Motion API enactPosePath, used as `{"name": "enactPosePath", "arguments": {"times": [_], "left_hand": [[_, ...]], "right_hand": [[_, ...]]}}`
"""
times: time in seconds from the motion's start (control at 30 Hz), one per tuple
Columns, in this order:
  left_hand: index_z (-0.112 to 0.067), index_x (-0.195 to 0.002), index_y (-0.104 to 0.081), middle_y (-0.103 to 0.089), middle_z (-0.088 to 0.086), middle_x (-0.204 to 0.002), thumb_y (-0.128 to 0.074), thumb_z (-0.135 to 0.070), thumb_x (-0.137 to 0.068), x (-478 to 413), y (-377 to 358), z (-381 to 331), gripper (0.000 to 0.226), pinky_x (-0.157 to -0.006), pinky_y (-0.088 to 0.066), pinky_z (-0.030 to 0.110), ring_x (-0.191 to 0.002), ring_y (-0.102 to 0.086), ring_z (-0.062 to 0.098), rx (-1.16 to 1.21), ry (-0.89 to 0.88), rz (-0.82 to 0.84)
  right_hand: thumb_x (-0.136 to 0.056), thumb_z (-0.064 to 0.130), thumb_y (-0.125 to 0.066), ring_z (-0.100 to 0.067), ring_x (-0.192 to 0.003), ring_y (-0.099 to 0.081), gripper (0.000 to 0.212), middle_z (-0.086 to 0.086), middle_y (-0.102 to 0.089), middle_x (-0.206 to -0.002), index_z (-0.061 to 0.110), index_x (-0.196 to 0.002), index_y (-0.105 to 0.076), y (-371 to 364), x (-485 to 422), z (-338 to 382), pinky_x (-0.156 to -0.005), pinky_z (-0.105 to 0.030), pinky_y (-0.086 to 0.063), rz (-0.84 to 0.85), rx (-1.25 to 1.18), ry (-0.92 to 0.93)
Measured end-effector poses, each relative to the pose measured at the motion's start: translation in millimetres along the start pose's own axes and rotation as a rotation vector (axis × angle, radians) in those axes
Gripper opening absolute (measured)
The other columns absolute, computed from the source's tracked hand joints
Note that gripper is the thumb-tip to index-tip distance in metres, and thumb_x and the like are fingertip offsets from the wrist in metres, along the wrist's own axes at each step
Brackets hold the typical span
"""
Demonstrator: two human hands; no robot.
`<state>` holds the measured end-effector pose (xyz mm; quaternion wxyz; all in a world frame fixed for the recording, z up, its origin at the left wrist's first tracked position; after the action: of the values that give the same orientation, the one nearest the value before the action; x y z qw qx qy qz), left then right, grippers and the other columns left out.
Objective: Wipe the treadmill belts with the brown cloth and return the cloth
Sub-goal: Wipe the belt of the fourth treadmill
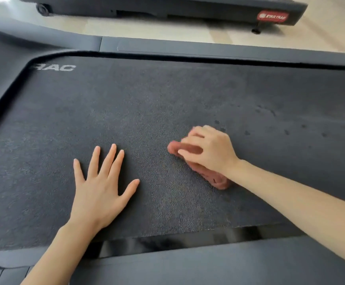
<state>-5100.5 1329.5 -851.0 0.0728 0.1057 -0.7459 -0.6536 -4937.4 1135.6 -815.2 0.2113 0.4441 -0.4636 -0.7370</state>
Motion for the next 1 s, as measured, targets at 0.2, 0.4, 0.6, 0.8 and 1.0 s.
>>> {"name": "enactPosePath", "arguments": {"times": [0.2, 0.4, 0.6, 0.8, 1.0], "left_hand": [[-0.017, -0.143, -0.036, -0.025, 0.002, -0.153, -0.002, -0.072, -0.082, 3, 2, -2, 0.089, -0.110, -0.011, 0.063, -0.142, -0.016, 0.033, 0.014, -0.012, 0.001], [-0.023, -0.145, -0.032, -0.020, 0.001, -0.155, -0.015, -0.067, -0.081, -2, -3, -25, 0.080, -0.111, -0.005, 0.062, -0.144, -0.009, 0.031, 0.062, -0.065, 0.024], [-0.031, -0.145, -0.028, -0.018, -0.003, -0.156, -0.013, -0.065, -0.082, -38, -11, -78, 0.073, -0.111, 0.000, 0.061, -0.145, -0.005, 0.023, 0.090, -0.203, 0.021], [-0.031, -0.143, -0.035, -0.028, 0.000, -0.153, -0.023, -0.062, -0.085, -43, -16, -85, 0.066, -0.108, -0.008, 0.068, -0.144, -0.014, 0.027, 0.030, -0.229, 0.024], [-0.034, -0.144, -0.031, -0.025, -0.002, -0.154, -0.018, -0.065, -0.083, -39, -17, -88, 0.069, -0.109, -0.003, 0.064, -0.144, -0.010, 0.026, 0.042, -0.218, 0.037]], "right_hand": [[-0.089, 0.056, -0.050, -0.026, -0.102, -0.054, 0.034, 0.000, -0.060, -0.109, 0.033, -0.107, -0.067, -19, -64, -94, -0.081, -0.034, -0.043, 0.067, 0.263, -0.505], [-0.081, 0.068, -0.051, -0.010, -0.082, -0.052, 0.041, 0.014, -0.061, -0.092, 0.033, -0.082, -0.072, 27, 48, -15, -0.069, -0.022, -0.036, 0.020, 0.051, -0.304], [-0.081, 0.051, -0.061, -0.014, -0.074, -0.056, 0.032, 0.012, -0.065, -0.081, 0.024, -0.067, -0.069, 52, 108, -1, -0.066, -0.028, -0.047, -0.074, 0.047, -0.241], [-0.083, 0.049, -0.060, -0.014, -0.080, -0.056, 0.027, 0.011, -0.063, -0.080, 0.026, -0.070, -0.068, 35, 30, -84, -0.065, -0.027, -0.044, -0.092, 0.167, -0.456], [-0.084, 0.058, -0.054, -0.015, -0.086, -0.056, 0.034, 0.012, -0.064, -0.094, 0.028, -0.080, -0.070, 30, 24, -98, -0.068, -0.025, -0.036, -0.008, 0.166, -0.507]]}}
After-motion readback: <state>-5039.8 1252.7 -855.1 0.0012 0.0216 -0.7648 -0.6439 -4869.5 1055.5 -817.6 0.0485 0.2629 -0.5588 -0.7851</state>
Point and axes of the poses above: each hand's wrist, its own x-axis away from the middle knuckle, its own y-axis out of the back of the hand, z = x × y, the point moved 4 cm from there along -x, towards the middle knuckle
